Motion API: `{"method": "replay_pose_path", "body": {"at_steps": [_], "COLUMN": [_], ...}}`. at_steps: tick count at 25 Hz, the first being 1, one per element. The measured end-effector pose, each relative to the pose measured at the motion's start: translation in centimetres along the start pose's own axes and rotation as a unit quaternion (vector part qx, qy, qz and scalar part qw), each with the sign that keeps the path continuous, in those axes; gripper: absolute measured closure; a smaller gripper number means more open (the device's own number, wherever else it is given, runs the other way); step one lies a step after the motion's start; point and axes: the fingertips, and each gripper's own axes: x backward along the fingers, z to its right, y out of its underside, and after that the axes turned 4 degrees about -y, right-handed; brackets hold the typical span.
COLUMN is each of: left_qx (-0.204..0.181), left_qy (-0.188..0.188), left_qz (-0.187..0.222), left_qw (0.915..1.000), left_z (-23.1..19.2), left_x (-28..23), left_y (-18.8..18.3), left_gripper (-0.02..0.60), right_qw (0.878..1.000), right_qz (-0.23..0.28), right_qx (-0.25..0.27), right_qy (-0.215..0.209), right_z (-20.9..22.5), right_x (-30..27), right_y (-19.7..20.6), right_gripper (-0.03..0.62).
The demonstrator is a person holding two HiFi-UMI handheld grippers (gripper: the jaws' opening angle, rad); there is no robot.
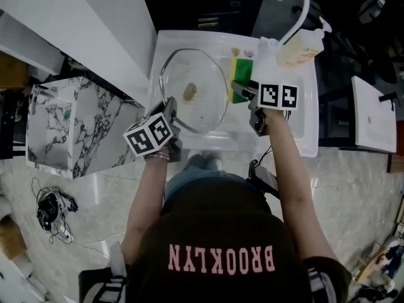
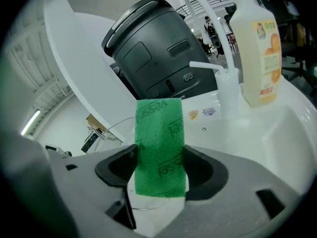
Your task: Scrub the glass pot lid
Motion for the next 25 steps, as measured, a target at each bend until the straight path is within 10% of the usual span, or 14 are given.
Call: {"method": "replay_pose_path", "body": {"at_steps": [8, 14, 21, 25], "left_qx": [-0.12, -0.237, -0.395, -0.51], "left_qy": [0.027, 0.077, 0.121, 0.148], "left_qz": [-0.003, 0.015, 0.055, 0.069], "left_qw": [0.9924, 0.9684, 0.909, 0.8447], "left_z": [4.0, 7.7, 10.9, 13.0], "left_x": [0.1, 0.6, 1.9, 2.8], "left_y": [-5.0, -7.2, -9.7, -9.3], "left_gripper": [0.532, 0.534, 0.535, 0.535], "right_qw": [0.999, 0.998, 0.995, 0.995], "right_qz": [0.028, 0.052, 0.073, 0.069], "right_qx": [-0.022, -0.041, -0.058, -0.056], "right_qy": [0.005, 0.021, 0.042, 0.048], "right_z": [1.0, 2.8, 4.7, 4.9], "right_x": [1.4, 3.2, 5.1, 5.3], "right_y": [-0.4, -0.8, -0.9, -0.2], "right_gripper": [0.316, 0.316, 0.316, 0.316]}}
